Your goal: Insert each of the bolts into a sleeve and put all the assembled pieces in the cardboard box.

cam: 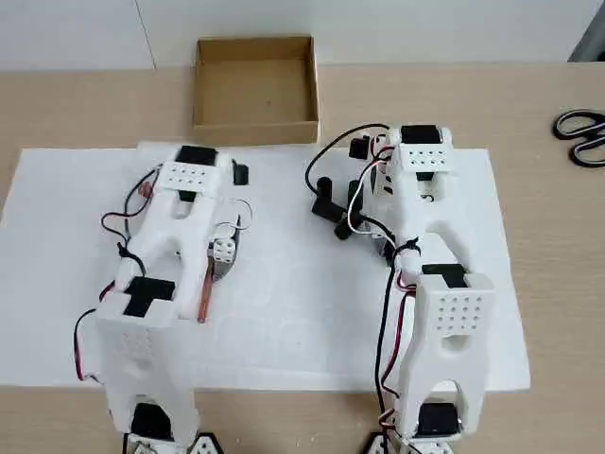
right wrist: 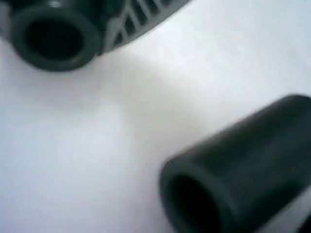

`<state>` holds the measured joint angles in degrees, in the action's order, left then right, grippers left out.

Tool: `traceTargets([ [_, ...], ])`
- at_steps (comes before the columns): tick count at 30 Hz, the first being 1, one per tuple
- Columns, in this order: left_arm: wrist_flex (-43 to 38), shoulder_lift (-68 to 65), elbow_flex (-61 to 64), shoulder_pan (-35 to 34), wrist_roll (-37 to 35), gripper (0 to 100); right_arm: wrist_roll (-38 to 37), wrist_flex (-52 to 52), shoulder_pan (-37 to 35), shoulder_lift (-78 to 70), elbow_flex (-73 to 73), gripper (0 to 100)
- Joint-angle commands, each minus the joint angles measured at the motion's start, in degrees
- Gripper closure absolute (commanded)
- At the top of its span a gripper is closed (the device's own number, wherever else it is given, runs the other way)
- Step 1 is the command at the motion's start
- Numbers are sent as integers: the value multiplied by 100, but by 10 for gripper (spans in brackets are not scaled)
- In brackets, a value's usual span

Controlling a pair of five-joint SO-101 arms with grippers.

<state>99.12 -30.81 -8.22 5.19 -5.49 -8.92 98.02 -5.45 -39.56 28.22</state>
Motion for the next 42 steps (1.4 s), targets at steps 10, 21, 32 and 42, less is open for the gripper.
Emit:
traceTargets([
  [10, 88, 26, -268, 132, 492, 961, 18, 119, 31, 462, 9, 995],
  [21, 35, 642, -312, 141, 492, 940, 18, 119, 31, 462, 9, 995],
  [32, -765, 132, 321, 132, 484, 992, 26, 119, 31, 462, 9, 995],
  [42, -967, 132, 330, 167, 325, 993, 18, 119, 40, 462, 9, 995],
])
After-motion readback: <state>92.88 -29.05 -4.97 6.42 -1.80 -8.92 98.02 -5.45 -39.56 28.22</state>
